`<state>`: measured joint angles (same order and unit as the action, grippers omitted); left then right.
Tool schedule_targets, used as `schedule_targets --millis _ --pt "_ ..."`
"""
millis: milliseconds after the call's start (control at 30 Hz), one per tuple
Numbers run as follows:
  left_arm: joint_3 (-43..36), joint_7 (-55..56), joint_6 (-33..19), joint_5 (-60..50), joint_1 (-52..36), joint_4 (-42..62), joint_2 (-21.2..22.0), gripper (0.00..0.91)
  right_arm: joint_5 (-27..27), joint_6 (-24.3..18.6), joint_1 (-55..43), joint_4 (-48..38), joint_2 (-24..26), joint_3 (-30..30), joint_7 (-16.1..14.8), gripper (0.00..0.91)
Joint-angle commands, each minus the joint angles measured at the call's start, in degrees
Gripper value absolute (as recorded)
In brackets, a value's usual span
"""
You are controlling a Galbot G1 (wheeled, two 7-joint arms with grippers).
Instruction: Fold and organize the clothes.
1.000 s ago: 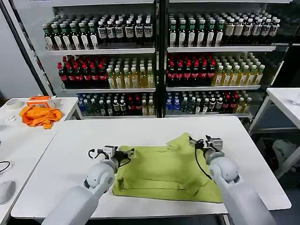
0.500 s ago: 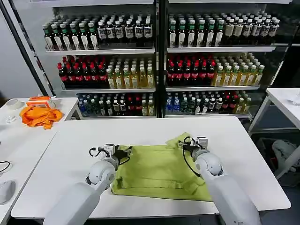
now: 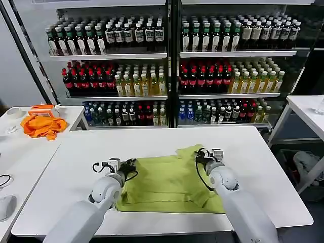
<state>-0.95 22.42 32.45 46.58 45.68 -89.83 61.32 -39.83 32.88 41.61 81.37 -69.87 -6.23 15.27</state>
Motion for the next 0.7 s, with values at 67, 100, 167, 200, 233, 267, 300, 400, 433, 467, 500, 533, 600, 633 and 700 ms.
schedule_targets --millis 67,100,167,200,233,267,300,400,433,467,500,533,600,633,700 --pt "2.21 -0.69 -1.55 2.27 1.86 -3.09 -0.80 0.020 0.89 0.10 0.60 3.67 0.33 -0.73 -0.15 0.000" --pt "2.46 -0.69 -1.73 2.38 2.05 -3.70 -0.92 0.020 0.89 0.00 0.79 4.25 0.52 -0.97 -0.14 0.000" --pt "3.30 -0.63 -1.91 2.95 2.60 -5.29 -1.25 0.020 0.90 -0.34 1.45 6.10 1.23 -1.76 -0.18 0.000" --pt "3.66 -0.62 -1.98 3.46 2.88 -6.27 -1.44 0.020 0.88 -0.47 1.73 7.01 1.53 -1.96 -0.25 0.000" --pt "4.00 -0.64 -2.06 3.66 3.18 -7.45 -1.66 0.020 0.88 -0.59 2.03 7.76 1.70 -2.29 -0.29 0.000" --pt "4.18 -0.67 -2.20 3.63 3.43 -8.13 -1.88 0.020 0.90 -0.65 2.60 9.07 2.11 -2.71 -0.31 0.000" --pt "4.29 -0.69 -2.45 3.54 3.69 -9.01 -2.05 0.020 0.94 -0.71 3.10 9.78 2.39 -2.96 -0.36 0.000" --pt "4.77 -0.88 -2.95 3.39 4.31 -10.44 -2.49 0.020 0.95 -0.82 4.65 12.86 2.99 -3.97 -0.36 0.000" --pt "4.92 -0.90 -2.95 3.43 4.49 -10.89 -2.58 0.020 0.94 -0.82 4.99 13.27 3.11 -4.10 -0.34 0.000" --pt "5.14 -0.92 -3.01 3.44 4.63 -11.11 -2.66 0.020 0.94 -0.82 5.84 14.80 3.38 -4.61 -0.38 0.000" --pt "5.34 -0.95 -3.03 3.45 4.87 -11.45 -2.70 0.020 0.94 -0.80 6.49 15.49 3.52 -4.89 -0.39 0.000" --pt "5.52 -0.96 -3.04 3.45 5.05 -11.60 -2.75 0.020 0.97 -0.79 7.05 16.68 3.62 -5.08 -0.37 0.000" --pt "5.84 -0.96 -3.03 3.46 5.51 -12.22 -2.81 0.020 1.05 -0.62 8.09 18.30 3.74 -5.59 -0.23 0.000" --pt "6.01 -0.93 -3.01 3.48 5.78 -12.74 -2.86 0.020 1.15 -0.61 8.62 18.99 3.81 -5.81 -0.13 0.000" --pt "6.49 -0.92 -2.87 3.50 6.54 -13.55 -3.05 0.020 1.38 -0.60 10.31 20.76 4.23 -6.43 -0.10 0.000"
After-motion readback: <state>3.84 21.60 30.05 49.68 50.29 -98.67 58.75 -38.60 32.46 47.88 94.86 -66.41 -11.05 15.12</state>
